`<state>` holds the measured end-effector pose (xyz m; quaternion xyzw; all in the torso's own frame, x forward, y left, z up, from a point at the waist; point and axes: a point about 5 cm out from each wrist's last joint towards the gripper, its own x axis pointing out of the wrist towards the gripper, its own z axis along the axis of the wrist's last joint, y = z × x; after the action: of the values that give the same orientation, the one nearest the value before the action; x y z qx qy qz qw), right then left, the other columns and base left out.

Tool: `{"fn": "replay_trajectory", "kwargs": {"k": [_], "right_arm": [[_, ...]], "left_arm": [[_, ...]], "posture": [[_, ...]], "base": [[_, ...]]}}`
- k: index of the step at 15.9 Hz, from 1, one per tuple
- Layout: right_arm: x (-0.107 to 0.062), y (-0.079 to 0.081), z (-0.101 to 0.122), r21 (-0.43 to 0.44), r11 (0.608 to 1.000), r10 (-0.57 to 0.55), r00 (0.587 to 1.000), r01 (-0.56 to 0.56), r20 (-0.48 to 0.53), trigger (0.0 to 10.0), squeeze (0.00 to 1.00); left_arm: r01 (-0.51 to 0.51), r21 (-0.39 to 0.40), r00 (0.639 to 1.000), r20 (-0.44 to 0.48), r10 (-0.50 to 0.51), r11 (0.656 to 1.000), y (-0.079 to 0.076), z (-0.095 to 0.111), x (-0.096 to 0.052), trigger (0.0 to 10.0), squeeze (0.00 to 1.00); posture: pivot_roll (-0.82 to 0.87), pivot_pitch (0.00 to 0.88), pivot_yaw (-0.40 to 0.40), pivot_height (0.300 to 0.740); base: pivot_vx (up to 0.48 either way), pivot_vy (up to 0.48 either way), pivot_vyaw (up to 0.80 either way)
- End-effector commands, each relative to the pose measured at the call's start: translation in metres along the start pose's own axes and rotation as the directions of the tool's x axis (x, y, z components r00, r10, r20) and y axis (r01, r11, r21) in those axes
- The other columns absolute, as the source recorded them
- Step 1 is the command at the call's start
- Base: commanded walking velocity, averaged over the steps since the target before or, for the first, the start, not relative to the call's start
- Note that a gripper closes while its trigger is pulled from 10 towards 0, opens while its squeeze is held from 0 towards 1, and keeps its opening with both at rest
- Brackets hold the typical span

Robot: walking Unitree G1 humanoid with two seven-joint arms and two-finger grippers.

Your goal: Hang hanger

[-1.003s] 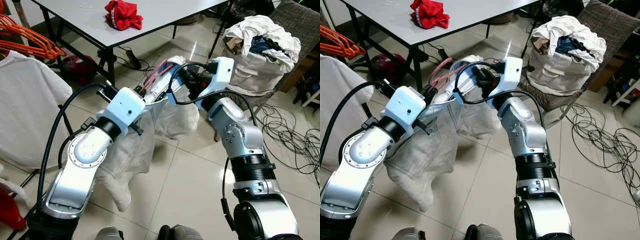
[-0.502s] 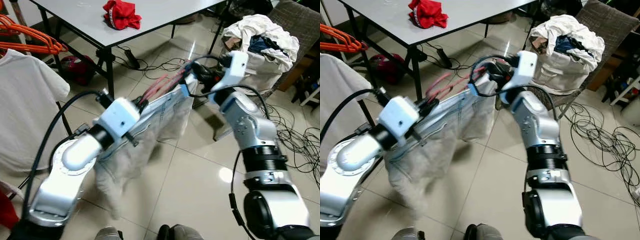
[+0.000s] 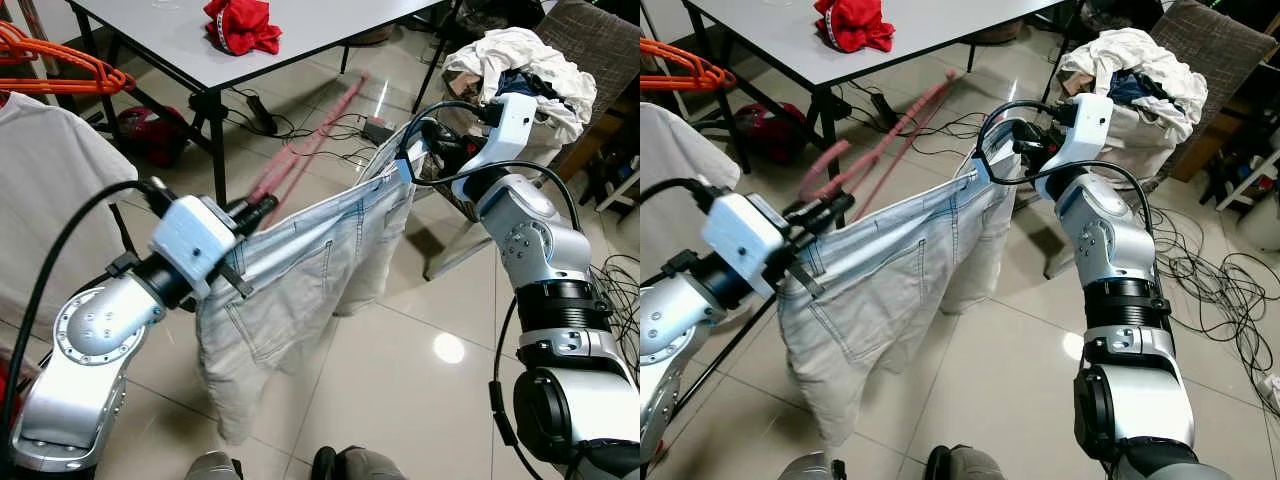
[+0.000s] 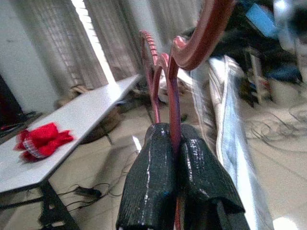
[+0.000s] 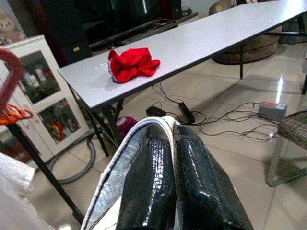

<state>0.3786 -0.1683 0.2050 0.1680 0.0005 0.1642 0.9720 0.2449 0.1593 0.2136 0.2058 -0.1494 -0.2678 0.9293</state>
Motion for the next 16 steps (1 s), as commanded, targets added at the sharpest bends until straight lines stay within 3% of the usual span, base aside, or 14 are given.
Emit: {"fn": "replay_trajectory", "kwargs": {"k": [1,2,3,4,5,6,8,10,11,12,13,14,15,16], "right_arm": [[-0.006,-0.01,0.021,-0.003,0.999,-0.044,0.995,0.045,0.09,0.0,0.0],[-0.005,0.001,0.009,0.033,0.999,-0.016,0.997,0.014,0.071,0.0,0.0],[-0.006,0.015,-0.004,0.067,0.997,0.022,0.999,-0.025,0.046,0.0,0.0],[-0.006,0.022,-0.011,0.077,0.996,0.04,0.999,-0.043,0.033,0.0,0.0],[-0.008,0.041,-0.027,0.107,0.99,0.087,0.996,-0.087,0.005,0.0,0.0],[-0.01,0.05,-0.035,0.125,0.987,0.107,0.994,-0.105,-0.007,0.0,0.0],[-0.014,0.065,-0.045,0.166,0.979,0.125,0.992,-0.121,-0.013,0.0,0.0],[-0.017,0.069,-0.05,0.168,0.979,0.121,0.992,-0.116,-0.023,0.0,0.0],[-0.021,0.068,-0.052,0.168,0.981,0.104,0.994,-0.098,-0.028,0.0,0.0],[-0.027,0.061,-0.054,0.143,0.988,0.062,0.998,-0.057,-0.032,0.0,0.0],[-0.035,0.049,-0.05,0.064,0.998,-0.01,1.0,0.011,-0.006,0.0,0.0],[-0.044,0.039,-0.044,-0.02,0.997,-0.071,0.997,0.072,0.032,0.0,0.0],[-0.05,0.034,-0.04,-0.072,0.993,-0.095,0.994,0.099,0.048,0.0,0.0],[-0.059,0.029,-0.034,-0.135,0.981,-0.133,0.988,0.143,0.079,6.2,0.0]], "left_arm": [[-0.118,-0.001,0.993,0.024,0.118,0.993,0.014,0.004,0.001,10.0,0.0],[-0.294,-0.103,0.954,0.027,0.298,0.95,0.026,0.005,0.01,10.0,0.0],[-0.432,-0.18,0.897,0.015,0.442,0.884,0.036,0.005,0.02,10.0,0.0],[-0.483,-0.213,0.87,-0.012,0.492,0.849,0.04,0.002,0.025,10.0,0.0],[-0.54,-0.283,0.831,-0.031,0.556,0.793,0.044,0.001,0.037,10.0,0.0],[-0.542,-0.289,0.827,-0.019,0.561,0.789,0.045,0.003,0.044,10.0,0.0],[-0.529,-0.393,0.822,-0.017,0.569,0.752,0.044,0.008,0.066,10.0,0.0],[-0.528,-0.394,0.819,-0.004,0.574,0.752,0.047,0.012,0.072,10.0,0.0],[-0.505,-0.38,0.838,-0.002,0.545,0.775,0.049,0.012,0.075,10.0,0.0],[-0.47,-0.29,0.874,-0.02,0.486,0.834,0.048,0.009,0.074,10.0,0.0],[-0.48,-0.183,0.877,-0.095,0.47,0.858,0.048,-0.004,0.066,10.0,0.0],[-0.53,-0.069,0.835,-0.216,0.506,0.845,0.048,-0.025,0.051,10.0,0.0],[-0.544,-0.066,0.821,-0.247,0.514,0.837,0.045,-0.033,0.042,10.0,0.0],[-0.535,-0.1,0.822,-0.29,0.49,0.839,0.035,-0.042,0.032,10.0,0.0]], "posture": [[0.02,0.056,-0.172,0.74],[0.02,0.056,-0.173,0.74],[0.03,0.054,-0.174,0.74],[0.03,0.054,-0.173,0.74],[0.03,0.051,-0.169,0.74],[0.03,0.051,-0.17,0.74],[0.02,0.049,-0.16,0.74],[0.02,0.048,-0.155,0.74],[0.01,0.051,-0.153,0.74],[0.01,0.052,-0.149,0.74],[0.02,0.055,-0.148,0.74],[0.02,0.055,-0.142,0.74],[0.02,0.054,-0.138,0.74],[0.01,0.055,-0.129,0.74]], "base": [[0.0,0.0,0.0],[0.0,0.0,0.0],[0.0,0.0,0.0],[0.0,0.0,0.0],[0.0,0.0,0.0],[0.0,0.0,0.0],[0.0,0.0,0.0],[0.0,0.0,0.0],[0.0,0.0,0.0],[0.0,0.0,0.0],[0.0,0.0,0.0],[0.0,0.0,0.0],[0.0,0.0,0.0],[0.0,0.0,0.0]]}}
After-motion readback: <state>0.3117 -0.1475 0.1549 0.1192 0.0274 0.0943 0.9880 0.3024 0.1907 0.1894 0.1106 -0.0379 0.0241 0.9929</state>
